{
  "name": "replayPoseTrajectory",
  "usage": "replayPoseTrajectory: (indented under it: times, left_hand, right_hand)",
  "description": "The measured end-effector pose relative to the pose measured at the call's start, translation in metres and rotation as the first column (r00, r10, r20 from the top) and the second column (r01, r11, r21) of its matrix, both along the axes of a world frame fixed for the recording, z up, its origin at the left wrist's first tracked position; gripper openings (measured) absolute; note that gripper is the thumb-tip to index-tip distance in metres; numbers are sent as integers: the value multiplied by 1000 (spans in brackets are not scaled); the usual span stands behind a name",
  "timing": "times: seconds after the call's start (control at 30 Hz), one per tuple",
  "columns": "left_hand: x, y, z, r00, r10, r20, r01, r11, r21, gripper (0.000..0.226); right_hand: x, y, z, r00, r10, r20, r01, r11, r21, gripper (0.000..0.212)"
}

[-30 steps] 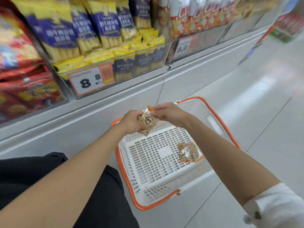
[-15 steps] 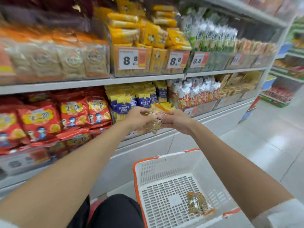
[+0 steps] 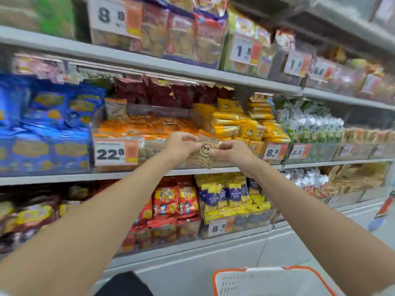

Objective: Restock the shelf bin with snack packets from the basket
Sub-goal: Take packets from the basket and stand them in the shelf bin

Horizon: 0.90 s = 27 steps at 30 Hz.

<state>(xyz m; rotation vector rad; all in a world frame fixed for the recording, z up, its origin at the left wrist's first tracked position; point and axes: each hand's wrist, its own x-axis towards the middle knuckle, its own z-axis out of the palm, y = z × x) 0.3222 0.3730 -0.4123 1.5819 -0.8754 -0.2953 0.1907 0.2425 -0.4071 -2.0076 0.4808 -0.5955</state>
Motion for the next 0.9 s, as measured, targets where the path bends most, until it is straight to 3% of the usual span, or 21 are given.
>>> replayPoseTrajectory:
  times: [0.13, 0.27, 0.43, 0.7, 0.83, 0.9]
  left_hand:
    - [38, 32, 32, 971, 147, 188, -143, 989, -33, 12]
    - [86, 68, 62, 934, 220, 281, -218, 975, -39, 8]
    - [147, 95, 81, 844, 322, 429, -356, 934, -1, 3]
    - [224, 91, 83, 700, 440, 562, -559, 828, 48, 16]
    - [253, 82, 73, 716, 448, 536, -612, 772, 171, 19]
    - [261, 80, 59, 726, 489, 483, -616, 775, 143, 26]
  right_hand:
    - [49, 28, 28, 993, 61, 101, -56, 997, -49, 33]
    - [100, 58, 54, 984, 100, 149, -81, 989, -126, 12]
    - [183, 72, 66, 981, 98, 169, -62, 976, -208, 18]
    - [291, 77, 58, 979, 49, 195, -40, 998, -52, 18]
    - [323, 79, 45, 991, 95, 89, -87, 991, -98, 15]
    - [336, 76, 36, 997, 57, 55, -49, 988, -145, 23]
